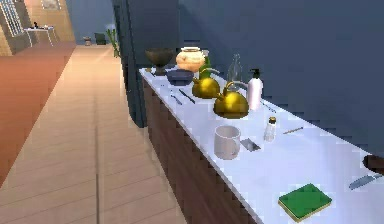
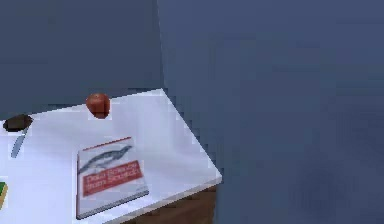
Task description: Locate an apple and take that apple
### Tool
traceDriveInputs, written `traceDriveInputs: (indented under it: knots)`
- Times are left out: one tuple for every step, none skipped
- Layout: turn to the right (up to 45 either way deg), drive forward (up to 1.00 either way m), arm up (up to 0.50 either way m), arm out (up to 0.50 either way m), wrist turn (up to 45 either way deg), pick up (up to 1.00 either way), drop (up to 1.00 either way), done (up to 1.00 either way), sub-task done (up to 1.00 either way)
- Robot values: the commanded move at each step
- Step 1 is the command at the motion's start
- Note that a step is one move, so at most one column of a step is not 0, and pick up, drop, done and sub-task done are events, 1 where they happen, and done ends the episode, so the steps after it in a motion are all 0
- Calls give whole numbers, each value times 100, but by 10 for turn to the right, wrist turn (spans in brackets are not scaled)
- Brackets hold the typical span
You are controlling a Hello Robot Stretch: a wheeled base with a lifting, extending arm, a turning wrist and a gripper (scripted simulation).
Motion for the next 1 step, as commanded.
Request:
traceDriveInputs:
  knots:
    - [-150,0,0,0,0,0,0,0,0]
